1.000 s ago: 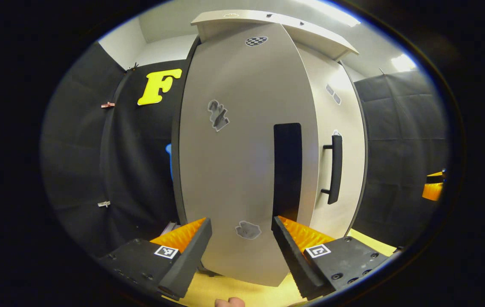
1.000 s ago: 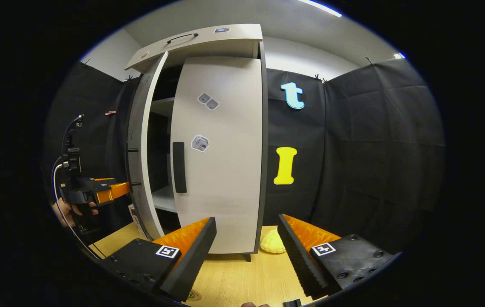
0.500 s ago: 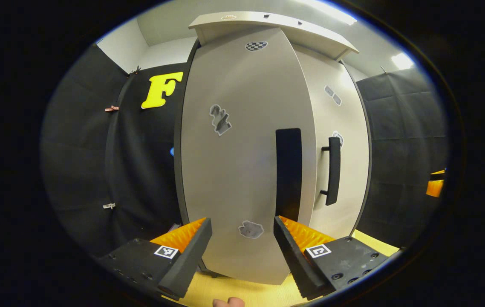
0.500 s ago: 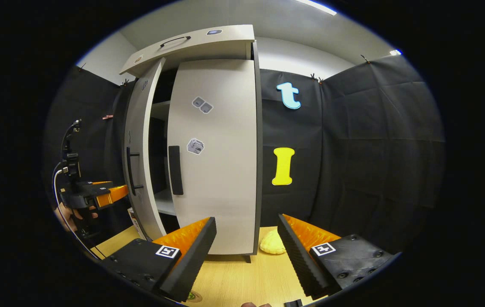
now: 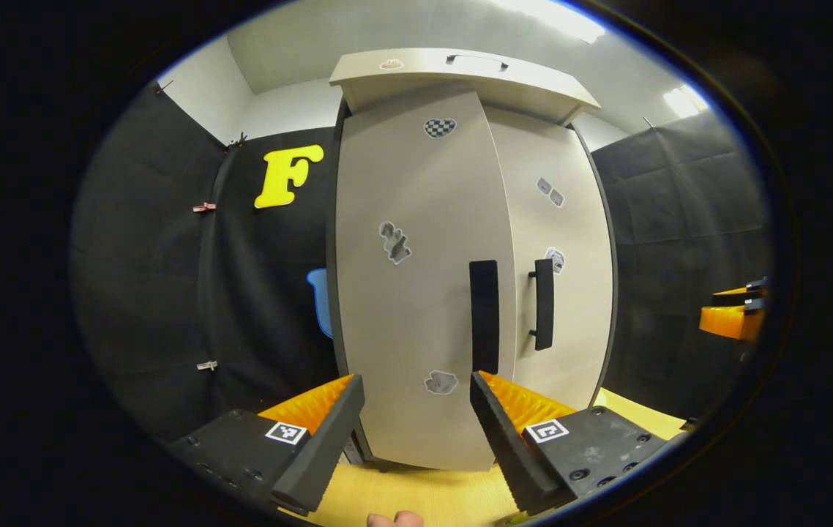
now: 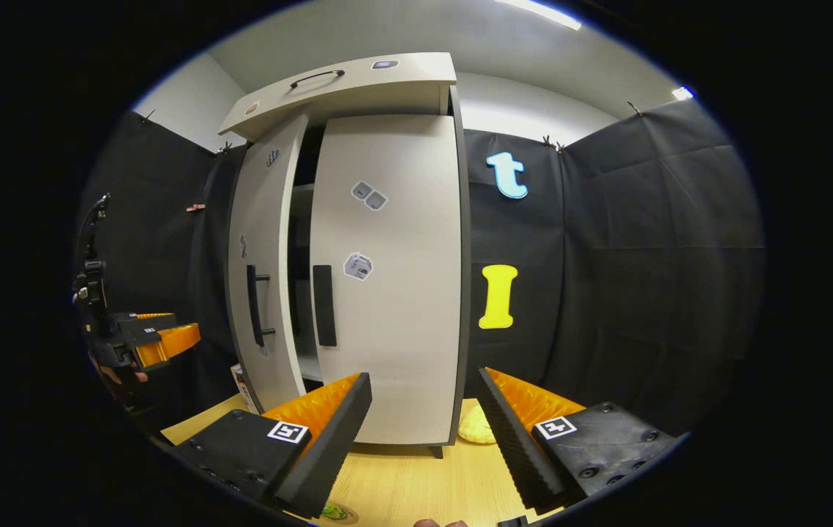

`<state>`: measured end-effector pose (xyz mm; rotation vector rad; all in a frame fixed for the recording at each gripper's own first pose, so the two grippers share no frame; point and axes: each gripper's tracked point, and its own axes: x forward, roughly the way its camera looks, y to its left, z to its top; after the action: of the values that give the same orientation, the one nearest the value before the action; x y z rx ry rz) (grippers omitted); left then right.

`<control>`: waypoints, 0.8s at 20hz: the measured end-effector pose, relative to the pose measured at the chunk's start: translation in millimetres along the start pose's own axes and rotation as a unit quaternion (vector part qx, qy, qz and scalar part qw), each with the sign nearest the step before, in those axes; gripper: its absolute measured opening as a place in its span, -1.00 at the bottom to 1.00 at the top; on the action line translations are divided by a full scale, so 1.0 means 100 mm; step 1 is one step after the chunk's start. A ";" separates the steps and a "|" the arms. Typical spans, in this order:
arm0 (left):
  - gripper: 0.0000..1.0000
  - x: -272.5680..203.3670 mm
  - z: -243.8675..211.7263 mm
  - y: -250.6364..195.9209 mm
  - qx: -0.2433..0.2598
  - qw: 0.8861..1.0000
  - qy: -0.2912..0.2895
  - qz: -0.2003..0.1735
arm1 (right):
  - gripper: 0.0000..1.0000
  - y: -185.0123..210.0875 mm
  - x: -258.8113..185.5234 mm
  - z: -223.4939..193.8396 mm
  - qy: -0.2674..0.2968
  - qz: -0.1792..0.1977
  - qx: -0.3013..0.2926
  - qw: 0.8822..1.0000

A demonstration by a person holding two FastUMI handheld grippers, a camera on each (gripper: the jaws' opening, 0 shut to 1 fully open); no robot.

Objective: Grasp the bottle in the cabinet with the left hand and place it on the coaster, then close the right door with the right hand and the left door with the left hand.

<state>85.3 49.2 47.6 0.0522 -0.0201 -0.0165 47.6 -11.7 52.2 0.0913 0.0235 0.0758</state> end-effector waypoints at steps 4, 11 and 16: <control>0.86 -0.24 0.02 0.13 -0.003 1.000 0.003 0.011 | 0.92 0.19 -0.07 0.05 -0.008 0.006 -0.003 1.000; 0.86 -0.50 -0.04 0.18 0.007 1.000 0.007 0.018 | 0.93 0.40 -0.23 0.05 -0.013 0.009 -0.005 1.000; 0.86 -0.60 -0.02 0.13 0.007 1.000 0.002 0.013 | 0.93 0.44 -0.31 0.02 -0.012 0.007 -0.006 1.000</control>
<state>26.0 63.5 44.9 0.0660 -0.0160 0.0102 13.4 29.4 59.3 0.0808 -0.0015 0.0892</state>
